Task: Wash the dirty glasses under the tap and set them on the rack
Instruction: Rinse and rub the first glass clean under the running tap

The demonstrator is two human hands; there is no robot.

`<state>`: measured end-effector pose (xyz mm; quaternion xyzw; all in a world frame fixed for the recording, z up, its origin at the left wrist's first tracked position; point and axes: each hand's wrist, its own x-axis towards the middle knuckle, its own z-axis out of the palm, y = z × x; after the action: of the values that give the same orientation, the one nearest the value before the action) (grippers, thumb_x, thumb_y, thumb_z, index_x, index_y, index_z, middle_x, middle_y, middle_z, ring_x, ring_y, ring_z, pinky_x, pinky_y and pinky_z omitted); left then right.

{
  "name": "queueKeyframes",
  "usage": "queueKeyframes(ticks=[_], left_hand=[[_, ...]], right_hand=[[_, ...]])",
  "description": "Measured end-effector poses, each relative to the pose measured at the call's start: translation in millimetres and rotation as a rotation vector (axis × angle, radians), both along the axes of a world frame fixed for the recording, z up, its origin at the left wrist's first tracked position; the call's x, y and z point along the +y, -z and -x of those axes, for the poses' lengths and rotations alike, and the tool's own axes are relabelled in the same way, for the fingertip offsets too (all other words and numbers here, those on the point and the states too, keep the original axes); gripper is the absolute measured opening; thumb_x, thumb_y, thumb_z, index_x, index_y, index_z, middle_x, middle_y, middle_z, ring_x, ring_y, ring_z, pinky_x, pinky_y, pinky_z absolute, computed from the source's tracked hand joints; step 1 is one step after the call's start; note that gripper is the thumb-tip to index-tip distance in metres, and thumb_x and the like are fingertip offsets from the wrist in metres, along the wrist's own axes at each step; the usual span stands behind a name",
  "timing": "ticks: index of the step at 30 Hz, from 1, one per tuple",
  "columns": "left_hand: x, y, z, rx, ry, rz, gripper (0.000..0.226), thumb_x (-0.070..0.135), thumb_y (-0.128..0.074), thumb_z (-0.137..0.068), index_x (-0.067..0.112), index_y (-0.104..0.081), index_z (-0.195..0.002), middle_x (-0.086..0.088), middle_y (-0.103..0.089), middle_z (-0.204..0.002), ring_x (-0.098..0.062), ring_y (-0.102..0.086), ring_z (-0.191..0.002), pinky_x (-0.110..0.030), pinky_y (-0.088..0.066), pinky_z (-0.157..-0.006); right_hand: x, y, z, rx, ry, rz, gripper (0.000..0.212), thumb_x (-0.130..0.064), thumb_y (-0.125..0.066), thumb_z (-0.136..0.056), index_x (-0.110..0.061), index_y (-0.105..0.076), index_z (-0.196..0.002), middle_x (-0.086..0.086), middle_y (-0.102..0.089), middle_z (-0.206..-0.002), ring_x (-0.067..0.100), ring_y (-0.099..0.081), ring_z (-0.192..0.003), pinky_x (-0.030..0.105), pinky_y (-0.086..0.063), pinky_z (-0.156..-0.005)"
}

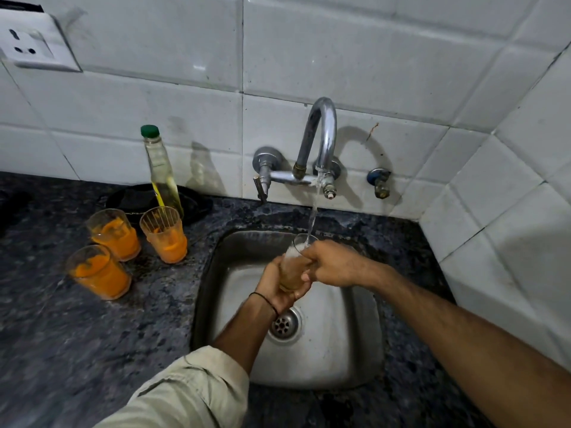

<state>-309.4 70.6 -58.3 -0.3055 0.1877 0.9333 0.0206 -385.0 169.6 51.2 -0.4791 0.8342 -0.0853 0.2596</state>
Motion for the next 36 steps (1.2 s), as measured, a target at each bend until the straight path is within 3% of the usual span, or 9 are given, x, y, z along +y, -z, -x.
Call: queueKeyframes(ticks=[6, 12, 17, 19, 22, 27, 31, 34, 36], left_hand=[[-4, 2, -12, 0.103, -0.129, 0.060, 0.038, 0.030, -0.043, -0.094, 0.004, -0.068, -0.108, -0.020, -0.069, -0.108, -0.028, -0.067, -0.094, -0.040, -0.055, -0.081], [-19, -6, -13, -0.005, 0.090, 0.016, 0.037, 0.033, -0.049, -0.091, 0.001, -0.066, -0.091, -0.014, -0.065, -0.074, -0.021, -0.059, -0.054, -0.022, -0.047, -0.040], [-28, -18, -1, -0.041, -0.140, 0.551, 0.030, 0.030, -0.055, -0.095, 0.002, -0.067, -0.101, -0.016, -0.068, -0.085, -0.026, -0.064, -0.069, -0.029, -0.051, -0.049], [-37, -24, 0, 0.007, -0.189, 1.048, 0.018, 0.022, -0.057, -0.096, 0.012, -0.065, -0.083, -0.008, -0.066, -0.077, -0.022, -0.061, -0.072, -0.029, -0.051, -0.058], [-46, -40, -4, 0.137, -0.037, 1.725, 0.013, 0.028, -0.058, -0.096, 0.024, -0.061, -0.084, 0.007, -0.060, -0.077, -0.006, -0.056, -0.071, -0.025, -0.045, -0.064], [-40, -40, -11, 0.289, 0.166, 2.145, 0.017, 0.036, -0.053, -0.095, 0.022, -0.062, -0.099, 0.005, -0.059, -0.097, -0.011, -0.055, -0.086, -0.028, -0.047, -0.074], [-34, -19, -20, 0.254, 0.061, 1.809, 0.017, 0.033, -0.055, -0.095, 0.018, -0.063, -0.094, 0.003, -0.063, -0.092, -0.012, -0.059, -0.084, -0.024, -0.046, -0.073], [-24, -8, -21, -0.056, -0.011, 0.971, 0.023, 0.033, -0.052, -0.099, 0.014, -0.065, -0.097, -0.007, -0.070, -0.095, -0.023, -0.065, -0.085, -0.029, -0.053, -0.059], [-18, -1, -21, -0.218, 0.181, 0.474, 0.041, 0.050, -0.043, -0.098, 0.017, -0.067, -0.098, -0.008, -0.071, -0.089, -0.024, -0.066, -0.073, -0.025, -0.050, -0.050]], right_hand=[[-13, 7, -8, -0.293, 0.263, 0.208, 0.018, -0.025, -0.065, -0.091, -0.011, -0.076, -0.091, 0.004, -0.076, -0.096, 0.019, -0.070, -0.092, 0.039, -0.057, -0.090], [2, 11, -3, -0.270, 0.013, 0.120, 0.022, -0.009, -0.065, -0.092, -0.019, -0.075, -0.108, -0.006, -0.074, -0.110, 0.005, -0.067, -0.100, 0.028, -0.053, -0.093], [0, 25, -29, -0.703, 0.722, 0.636, 0.019, -0.017, -0.063, -0.093, -0.016, -0.072, -0.109, 0.004, -0.072, -0.110, 0.018, -0.067, -0.102, 0.023, -0.053, -0.078], [-10, 37, -45, -0.831, 1.105, 0.817, 0.023, -0.030, -0.056, -0.098, -0.015, -0.072, -0.105, 0.006, -0.076, -0.102, 0.017, -0.070, -0.092, 0.021, -0.051, -0.067], [-25, 57, -56, -1.226, 1.469, 0.888, 0.037, -0.043, -0.051, -0.099, -0.013, -0.071, -0.106, 0.013, -0.076, -0.102, 0.025, -0.069, -0.094, 0.033, -0.051, -0.080], [-27, 72, -45, -1.573, 1.454, 0.720, 0.041, -0.049, -0.055, -0.095, -0.015, -0.071, -0.108, 0.017, -0.073, -0.104, 0.029, -0.064, -0.102, 0.040, -0.054, -0.087], [-21, 76, -28, -1.445, 1.373, 0.553, 0.030, -0.036, -0.046, -0.100, -0.015, -0.065, -0.091, 0.007, -0.065, -0.065, 0.017, -0.061, -0.058, 0.032, -0.055, -0.060], [-20, 66, -21, -1.006, 1.278, 0.482, 0.032, -0.029, -0.045, -0.100, -0.011, -0.063, -0.081, 0.005, -0.064, -0.057, 0.016, -0.058, -0.039, 0.024, -0.050, -0.043], [-21, 65, -16, -0.688, 1.078, 0.486, 0.040, -0.031, -0.051, -0.095, -0.001, -0.070, -0.078, 0.012, -0.069, -0.061, 0.022, -0.066, -0.045, 0.029, -0.058, -0.051]])
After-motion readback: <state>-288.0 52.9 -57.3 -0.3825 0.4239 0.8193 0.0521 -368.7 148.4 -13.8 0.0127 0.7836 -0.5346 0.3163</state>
